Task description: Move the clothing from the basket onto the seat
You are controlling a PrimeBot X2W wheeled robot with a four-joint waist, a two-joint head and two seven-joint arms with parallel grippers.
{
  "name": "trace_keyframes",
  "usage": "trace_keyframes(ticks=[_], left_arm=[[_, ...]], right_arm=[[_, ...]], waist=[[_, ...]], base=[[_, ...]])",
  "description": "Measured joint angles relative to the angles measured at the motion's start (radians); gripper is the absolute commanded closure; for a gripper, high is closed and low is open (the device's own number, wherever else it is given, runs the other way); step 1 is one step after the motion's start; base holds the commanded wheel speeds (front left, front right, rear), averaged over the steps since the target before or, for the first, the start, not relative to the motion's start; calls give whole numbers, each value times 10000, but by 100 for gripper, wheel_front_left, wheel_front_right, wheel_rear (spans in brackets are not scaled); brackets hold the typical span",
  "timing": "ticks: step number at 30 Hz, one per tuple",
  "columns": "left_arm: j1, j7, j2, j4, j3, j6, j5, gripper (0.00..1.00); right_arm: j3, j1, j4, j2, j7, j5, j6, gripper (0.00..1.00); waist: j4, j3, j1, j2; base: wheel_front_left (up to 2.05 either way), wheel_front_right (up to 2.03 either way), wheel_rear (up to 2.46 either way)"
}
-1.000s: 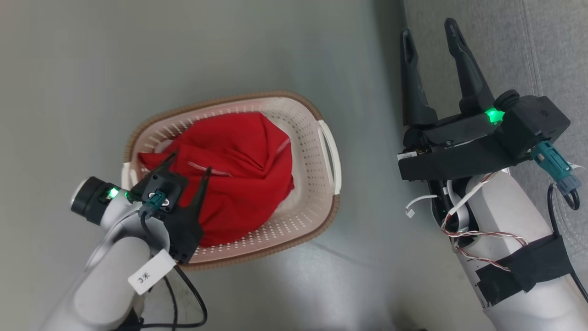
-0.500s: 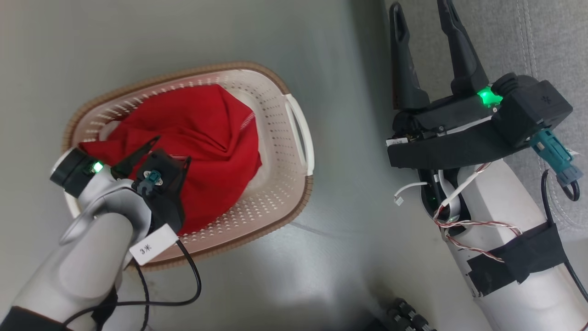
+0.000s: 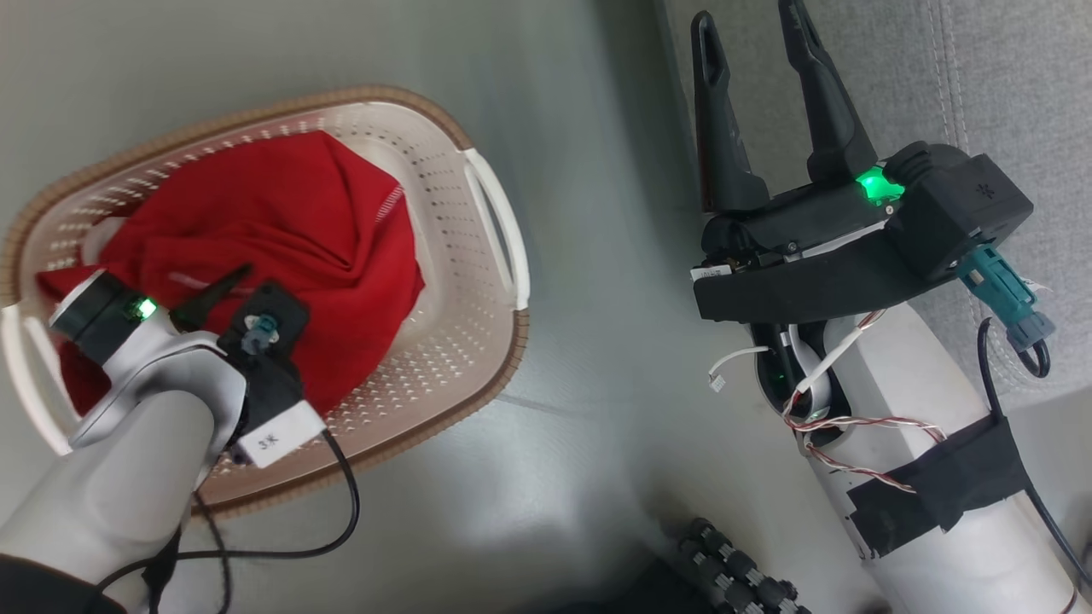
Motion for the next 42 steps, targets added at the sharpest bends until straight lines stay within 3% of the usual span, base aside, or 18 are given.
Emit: trace_keyframes(ticks=[12, 13, 14, 15, 28, 42], left_arm=[[-778, 1087, 86, 1290, -692, -12, 809, 1], [-814, 1172, 61, 1373, -709, -12, 828, 44], [-855, 1239, 35, 1455, -723, -13, 865, 94], [-902, 1283, 10, 1521, -750, -13, 930, 100], [-1153, 1647, -767, 2000, -980, -12, 1051, 100], [-1006, 462, -2063, 2238, 167, 203, -351, 100]], right_arm=[[35, 4, 44, 59, -44, 71, -8, 0], [36, 3, 44, 61, -50, 73, -8, 0], [38, 2, 48, 63, -50, 84, -8, 0], [40, 1, 54, 63, -50, 109, -8, 0], [-109, -191, 282, 59, -79, 88, -8, 0], [-410, -146, 512, -424, -79, -150, 6, 0]], waist=[[-371, 393, 0, 0], [-372, 402, 0, 0], [-371, 411, 0, 0], [-368, 419, 0, 0], [-73, 258, -1, -2], [675, -579, -1, -2]], base=[[0, 0, 0], [0, 0, 0], [0, 0, 0], [0, 0, 0], [0, 0, 0], [0, 0, 0]])
